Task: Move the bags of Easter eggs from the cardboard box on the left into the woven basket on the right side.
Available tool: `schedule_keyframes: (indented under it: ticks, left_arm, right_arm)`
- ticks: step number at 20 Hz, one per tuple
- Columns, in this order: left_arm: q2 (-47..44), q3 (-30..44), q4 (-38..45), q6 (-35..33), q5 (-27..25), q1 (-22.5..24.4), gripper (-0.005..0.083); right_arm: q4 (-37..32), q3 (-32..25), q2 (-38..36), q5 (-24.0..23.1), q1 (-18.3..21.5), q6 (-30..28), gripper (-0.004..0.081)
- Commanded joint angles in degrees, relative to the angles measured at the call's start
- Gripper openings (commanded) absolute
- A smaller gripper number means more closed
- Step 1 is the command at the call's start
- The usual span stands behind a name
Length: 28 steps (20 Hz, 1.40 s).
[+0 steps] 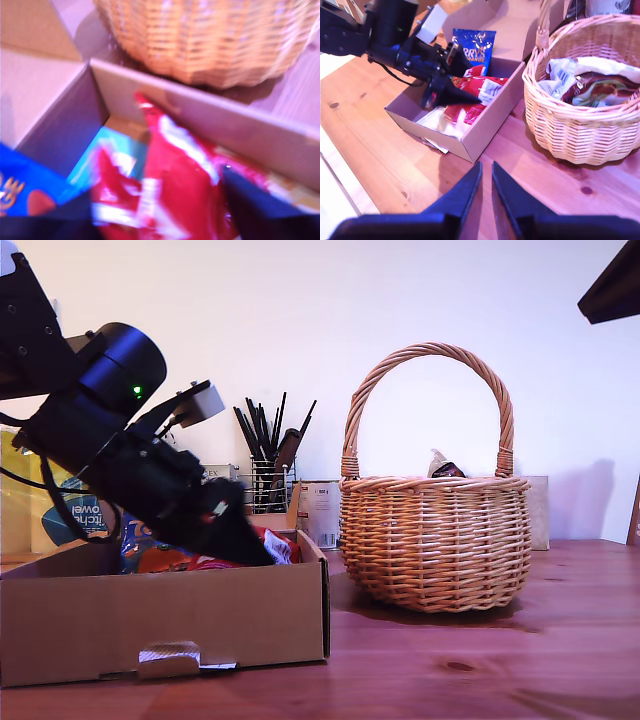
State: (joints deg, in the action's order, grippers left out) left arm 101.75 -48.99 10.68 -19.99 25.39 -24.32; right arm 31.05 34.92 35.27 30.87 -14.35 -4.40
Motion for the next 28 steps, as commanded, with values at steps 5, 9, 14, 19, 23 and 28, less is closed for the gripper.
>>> schedule_keyframes:
  ticks: [5,9,14,19,23,28]
  left_arm:
    - [0.2,-0.4,-0.4,-1.4,-0.4,-0.2,0.0054]
    - [-5.7,-1.6,-3.5,-1.0,-0.4,-0.2,-0.0024]
    - [-16.7,-1.9,-5.1,1.0,0.5,-0.4,-0.0024]
    - [-17.8,-2.0,0.9,10.4,0.1,-6.9,-0.0024]
    - [-14.0,-2.2,14.7,12.7,-11.8,-15.9,-0.0024]
    - [-4.5,-7.8,22.5,11.2,-22.9,-21.7,-0.0024]
  right_arm:
    - [-0.5,0.7,0.1,0.0,-0.2,-0.2,0.0053]
    - [-0.3,0.7,0.1,0.0,-0.2,-0.2,0.0053]
    - [-0.3,0.7,0.1,0.0,-0.3,-0.2,0.0053]
    - [-0.3,0.7,0.1,0.0,-0.3,-0.2,0.0053]
    - [-0.3,0.7,0.1,0.0,-0.3,-0.2,0.0053]
    - [-0.3,0.7,0.1,0.0,-0.3,-0.2,0.0053]
